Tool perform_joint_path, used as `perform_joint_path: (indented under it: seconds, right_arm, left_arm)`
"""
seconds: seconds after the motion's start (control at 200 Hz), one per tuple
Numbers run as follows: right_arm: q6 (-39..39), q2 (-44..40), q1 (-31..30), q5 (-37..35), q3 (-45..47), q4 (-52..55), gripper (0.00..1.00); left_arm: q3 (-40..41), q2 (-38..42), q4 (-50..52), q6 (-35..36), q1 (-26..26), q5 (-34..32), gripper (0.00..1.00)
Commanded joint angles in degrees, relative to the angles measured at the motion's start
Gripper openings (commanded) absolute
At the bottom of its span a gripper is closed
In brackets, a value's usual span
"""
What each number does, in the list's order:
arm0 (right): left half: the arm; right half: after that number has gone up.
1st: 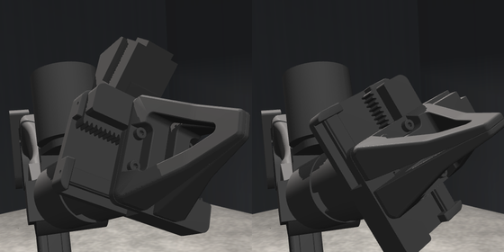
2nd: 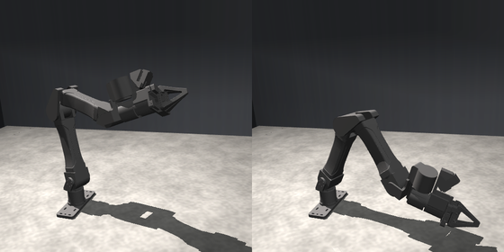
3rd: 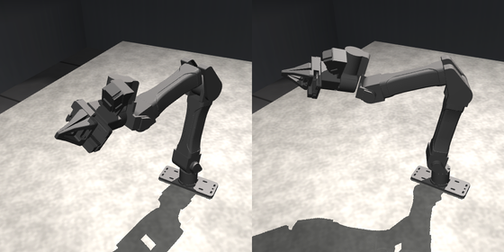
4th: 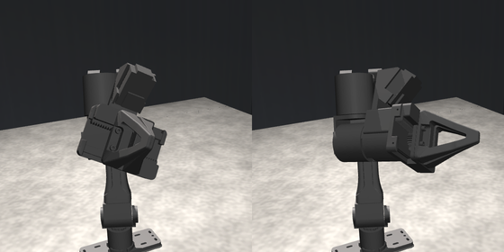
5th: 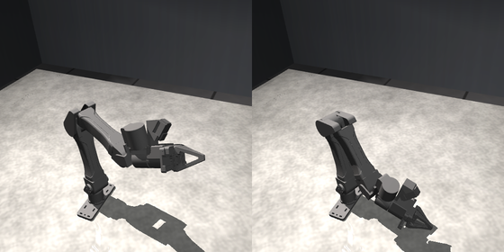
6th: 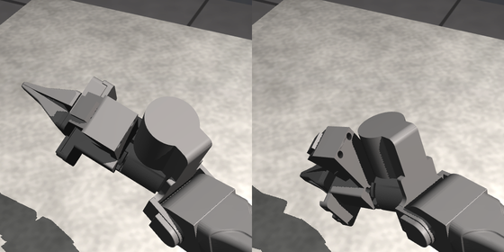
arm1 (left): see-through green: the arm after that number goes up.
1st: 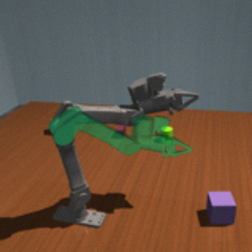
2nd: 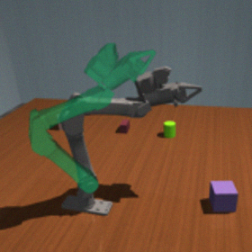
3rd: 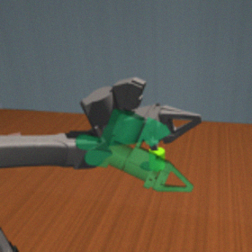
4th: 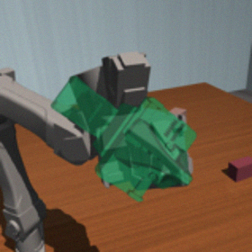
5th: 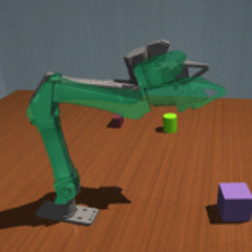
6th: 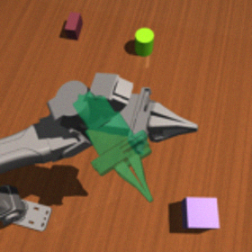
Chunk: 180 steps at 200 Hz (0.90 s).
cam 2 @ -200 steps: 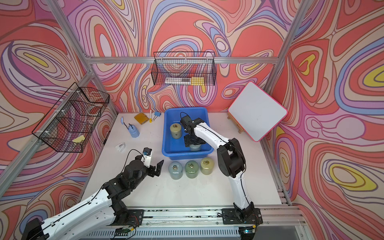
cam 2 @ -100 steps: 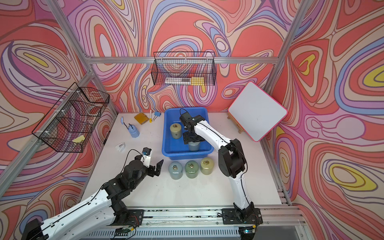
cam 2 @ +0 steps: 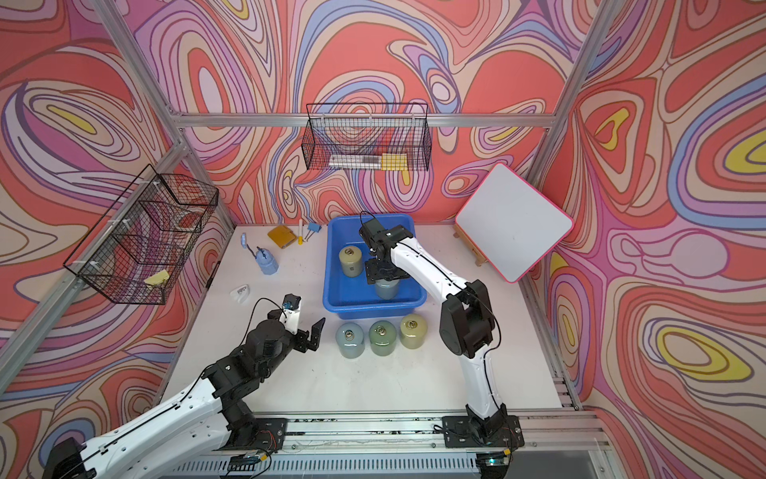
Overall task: Take the tea canister out of the basket
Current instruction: Pick up the tea canister from the basket, then place the tea canister at the center of the board.
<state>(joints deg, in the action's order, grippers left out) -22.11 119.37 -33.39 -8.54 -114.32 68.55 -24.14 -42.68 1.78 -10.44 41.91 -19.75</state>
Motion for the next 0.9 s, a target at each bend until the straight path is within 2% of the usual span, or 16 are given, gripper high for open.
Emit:
perform_joint_path:
  seconds: [0.0, 0.451, 0.896]
  right_arm:
    - [0.1, -5.1, 0.2, -0.2, -3.3, 0.2, 0.49]
    - [-0.9, -14.4, 0.2, 1.3, -0.1, 2.3, 0.49]
    - [-6.1, -31.6, -2.7, 1.6, 16.8, 4.7, 0.49]
  left_arm:
    - [0.0, 1.1, -1.0, 0.5, -0.2, -1.5, 0.99]
    - [0.8, 3.0, -1.2, 0.3, -0.2, -2.4, 0.99]
    - [1.4, 5.3, -0.9, 0.1, -0.2, -3.3, 0.99]
